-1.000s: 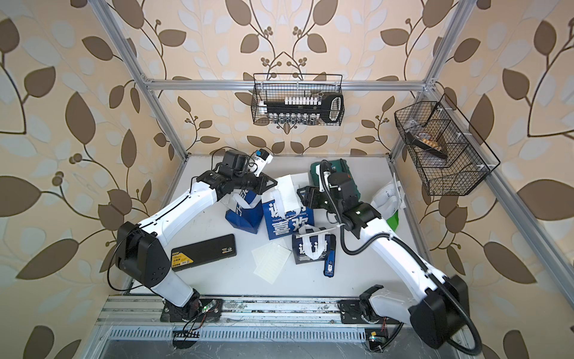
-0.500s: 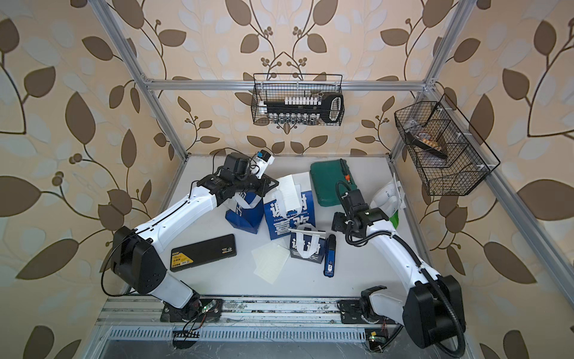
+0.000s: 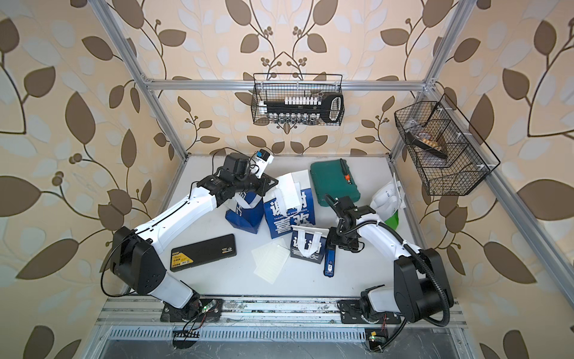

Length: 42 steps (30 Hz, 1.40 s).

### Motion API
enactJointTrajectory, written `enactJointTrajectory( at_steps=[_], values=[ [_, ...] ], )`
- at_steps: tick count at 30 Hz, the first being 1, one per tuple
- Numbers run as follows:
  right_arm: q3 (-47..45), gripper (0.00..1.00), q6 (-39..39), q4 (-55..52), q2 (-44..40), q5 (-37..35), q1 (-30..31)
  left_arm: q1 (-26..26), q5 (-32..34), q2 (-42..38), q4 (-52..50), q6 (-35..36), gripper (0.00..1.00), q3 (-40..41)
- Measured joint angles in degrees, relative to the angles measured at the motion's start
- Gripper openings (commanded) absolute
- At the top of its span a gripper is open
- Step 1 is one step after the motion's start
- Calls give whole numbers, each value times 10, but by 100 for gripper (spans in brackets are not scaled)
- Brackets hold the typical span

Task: Staple the receipts to the bags
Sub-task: Move the stapler to the center of the board.

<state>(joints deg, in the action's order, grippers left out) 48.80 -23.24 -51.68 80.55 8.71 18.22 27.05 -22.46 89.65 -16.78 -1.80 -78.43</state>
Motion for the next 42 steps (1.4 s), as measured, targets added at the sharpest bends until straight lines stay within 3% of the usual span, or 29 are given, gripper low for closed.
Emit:
enactJointTrajectory(
  at_steps=[6, 11, 14, 18, 22, 24, 28, 33, 37, 42],
  values=[
    [1, 74, -4, -26, 76, -25, 95, 0, 0, 0, 9, 0, 0, 0],
    [11, 76, -24, -60, 104, -81, 104, 0, 0, 0, 16, 0, 0, 0],
    [24, 74, -33, -76, 127, -108, 82, 0, 0, 0, 16, 0, 0, 0],
    [44, 72, -45, -76, 131, -130, -9, 0, 0, 0, 16, 0, 0, 0],
    [64, 70, -74, -29, 124, -82, -123, 0, 0, 0, 17, -1, 0, 0],
    [62, 70, -93, 2, 101, -43, -149, 0, 0, 0, 17, -1, 0, 0],
    [61, 71, -117, 23, 5, -25, -150, 0, 0, 0, 16, -1, 0, 0],
    [60, 73, -126, -23, -117, -118, -150, 0, 0, 0, 20, -1, 0, 5],
    [52, 74, -131, -97, -98, -159, -150, 0, 0, 0, 25, -1, 0, 11],
    [47, 74, -130, -148, -28, -160, -150, 1, 0, 0, 32, -8, 0, 12]
  ],
)
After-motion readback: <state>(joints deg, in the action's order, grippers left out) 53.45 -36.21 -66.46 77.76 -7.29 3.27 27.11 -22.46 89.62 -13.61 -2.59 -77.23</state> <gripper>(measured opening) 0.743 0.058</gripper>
